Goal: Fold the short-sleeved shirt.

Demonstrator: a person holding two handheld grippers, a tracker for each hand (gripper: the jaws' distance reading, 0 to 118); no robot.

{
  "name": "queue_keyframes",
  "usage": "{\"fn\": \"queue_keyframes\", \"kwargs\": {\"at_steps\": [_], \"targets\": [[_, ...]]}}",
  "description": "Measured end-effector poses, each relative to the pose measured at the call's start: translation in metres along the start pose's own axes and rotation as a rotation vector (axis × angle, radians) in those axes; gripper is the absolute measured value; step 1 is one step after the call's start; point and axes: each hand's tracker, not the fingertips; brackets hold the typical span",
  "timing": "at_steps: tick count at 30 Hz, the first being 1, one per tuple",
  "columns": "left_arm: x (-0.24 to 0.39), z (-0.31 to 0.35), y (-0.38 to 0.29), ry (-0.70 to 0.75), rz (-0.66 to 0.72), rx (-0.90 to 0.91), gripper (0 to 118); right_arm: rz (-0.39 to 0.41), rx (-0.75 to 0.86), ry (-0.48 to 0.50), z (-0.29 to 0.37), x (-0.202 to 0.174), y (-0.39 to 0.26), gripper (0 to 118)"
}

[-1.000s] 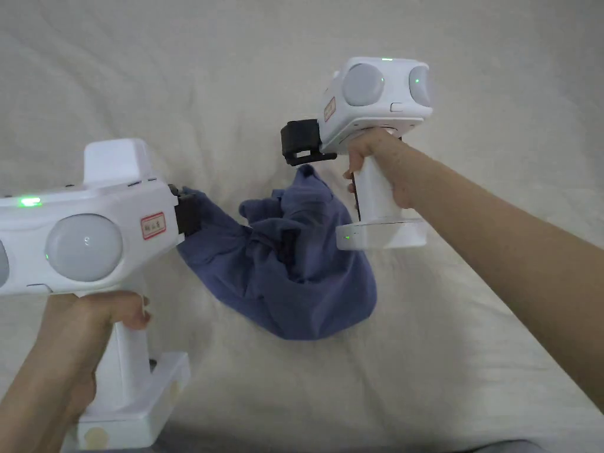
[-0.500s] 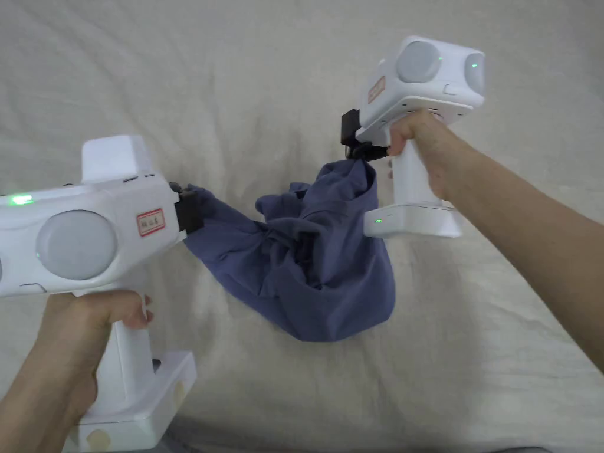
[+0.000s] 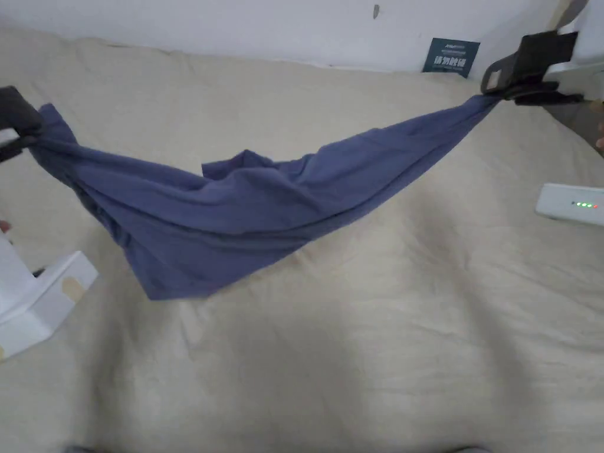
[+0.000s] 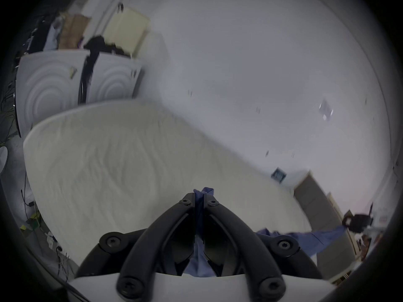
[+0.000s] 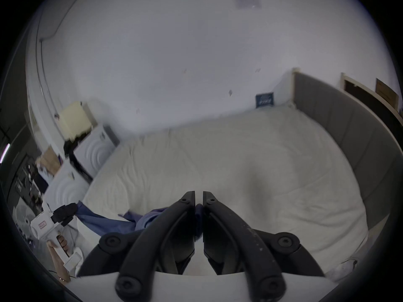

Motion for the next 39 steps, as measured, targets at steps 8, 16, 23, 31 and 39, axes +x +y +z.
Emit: {"fn": "queue_keyframes", "kwargs": {"at_steps": [8, 16, 23, 31, 39], "targets": [[0.034, 0.05, 0.091, -0.012, 0.043, 0.229, 7, -0.17, 0.189, 0.0, 0.098, 0.058, 0.047, 9], [0.108, 0.021, 0.174, -0.042, -0.05, 0.247, 6, -0.165, 0.267, -0.037, 0.124, 0.039, 0.1, 9], [0.17, -0.042, 0.236, 0.0, -0.181, 0.211, 6, -0.149, 0.304, -0.153, 0.086, 0.015, 0.178, 9], [0.219, -0.108, 0.272, 0.043, -0.264, 0.331, 6, -0.193, 0.366, -0.236, 0.009, -0.004, 0.238, 9], [0.19, -0.177, 0.217, -0.004, -0.253, 0.294, 6, -0.21, 0.3, -0.275, -0.078, 0.02, 0.206, 9]]}}
